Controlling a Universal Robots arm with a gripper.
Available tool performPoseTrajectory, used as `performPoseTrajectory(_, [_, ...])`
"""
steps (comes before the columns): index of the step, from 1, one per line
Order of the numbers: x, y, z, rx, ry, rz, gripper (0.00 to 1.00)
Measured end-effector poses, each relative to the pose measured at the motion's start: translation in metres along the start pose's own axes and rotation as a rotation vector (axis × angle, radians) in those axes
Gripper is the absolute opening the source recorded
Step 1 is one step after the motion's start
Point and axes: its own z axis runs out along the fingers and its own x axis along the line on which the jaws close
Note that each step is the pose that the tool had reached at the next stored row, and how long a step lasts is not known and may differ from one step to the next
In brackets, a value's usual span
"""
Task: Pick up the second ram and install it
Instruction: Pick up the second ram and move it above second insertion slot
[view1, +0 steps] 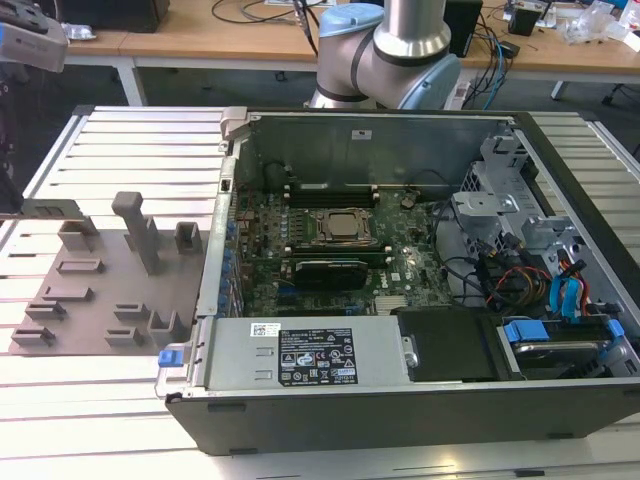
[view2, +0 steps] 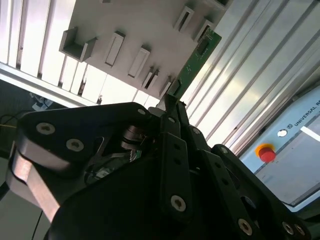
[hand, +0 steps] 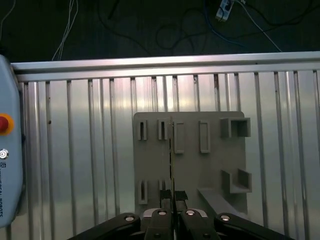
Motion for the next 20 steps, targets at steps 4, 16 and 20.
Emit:
performPoseTrajectory(4, [-0.0002,0.0005,-0.0104,0.0,0.0,0.0,0.13])
performPoseTrajectory(16, [-0.001,0.002,-0.0439,0.0001,0.0,0.0,0.13])
performPoseTrajectory(20, [-0.0014,0.0027,-0.0592,0.0001,0.0,0.0,0.13])
